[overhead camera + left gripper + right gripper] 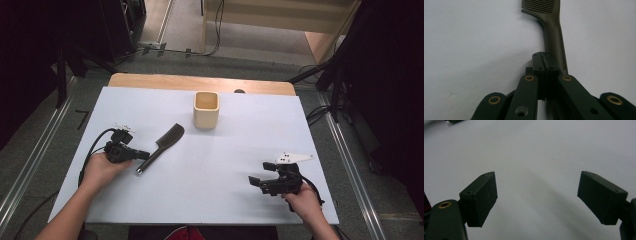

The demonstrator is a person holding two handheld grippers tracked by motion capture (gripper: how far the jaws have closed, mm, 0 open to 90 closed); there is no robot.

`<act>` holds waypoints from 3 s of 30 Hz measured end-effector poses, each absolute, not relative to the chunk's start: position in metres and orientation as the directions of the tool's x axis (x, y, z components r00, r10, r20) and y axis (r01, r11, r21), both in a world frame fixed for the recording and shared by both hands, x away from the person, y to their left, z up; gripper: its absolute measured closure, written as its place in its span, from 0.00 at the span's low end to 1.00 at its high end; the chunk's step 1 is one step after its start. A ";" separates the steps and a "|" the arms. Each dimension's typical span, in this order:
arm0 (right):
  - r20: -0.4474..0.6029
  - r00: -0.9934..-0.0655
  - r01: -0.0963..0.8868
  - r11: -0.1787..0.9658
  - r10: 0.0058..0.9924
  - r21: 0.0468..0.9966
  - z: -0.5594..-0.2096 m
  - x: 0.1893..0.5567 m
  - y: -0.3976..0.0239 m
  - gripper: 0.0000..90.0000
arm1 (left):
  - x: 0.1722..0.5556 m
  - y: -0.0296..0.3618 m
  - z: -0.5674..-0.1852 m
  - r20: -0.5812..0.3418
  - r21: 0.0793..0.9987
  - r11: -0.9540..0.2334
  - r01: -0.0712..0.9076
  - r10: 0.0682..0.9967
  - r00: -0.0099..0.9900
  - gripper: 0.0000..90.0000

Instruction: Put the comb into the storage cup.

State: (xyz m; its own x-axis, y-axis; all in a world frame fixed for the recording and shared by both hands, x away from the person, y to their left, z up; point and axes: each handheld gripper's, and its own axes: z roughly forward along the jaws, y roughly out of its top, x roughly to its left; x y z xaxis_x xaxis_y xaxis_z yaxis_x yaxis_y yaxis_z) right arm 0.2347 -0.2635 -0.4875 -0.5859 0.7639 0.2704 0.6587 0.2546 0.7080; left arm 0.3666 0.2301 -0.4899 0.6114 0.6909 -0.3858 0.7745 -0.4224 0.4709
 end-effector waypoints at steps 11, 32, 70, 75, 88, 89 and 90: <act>0.271 -0.586 0.659 0.255 0.764 0.708 -0.488 0.235 -0.263 0.16 | 0.352 0.241 -0.469 -0.452 0.559 -0.317 0.766 0.657 0.603 0.75; 0.274 -0.590 0.665 0.265 0.759 0.699 -0.489 0.235 -0.262 0.16 | 0.312 0.227 -0.460 -0.446 0.656 -0.296 0.694 0.591 0.673 0.36; 0.267 -0.594 0.667 0.279 0.759 0.691 -0.491 0.235 -0.261 0.16 | 0.290 0.219 -0.456 -0.354 0.706 -0.359 0.611 0.568 0.743 0.25; 0.267 -0.591 0.668 0.277 0.761 0.690 -0.491 0.235 -0.262 0.16 | 0.301 0.222 -0.453 -0.341 0.710 -0.339 0.618 0.602 0.722 0.25; 0.270 -0.588 0.670 0.273 0.762 0.690 -0.491 0.235 -0.262 0.16 | 0.322 0.226 -0.453 -0.270 0.710 -0.330 0.622 0.689 0.673 0.33; 0.270 -0.588 0.670 0.273 0.762 0.690 -0.491 0.235 -0.262 0.16 | 0.322 0.226 -0.453 -0.270 0.710 -0.330 0.622 0.689 0.673 0.32; 0.270 -0.587 0.671 0.273 0.763 0.689 -0.491 0.235 -0.262 0.16 | 0.324 0.224 -0.455 -0.266 0.695 -0.333 0.638 0.704 0.658 0.31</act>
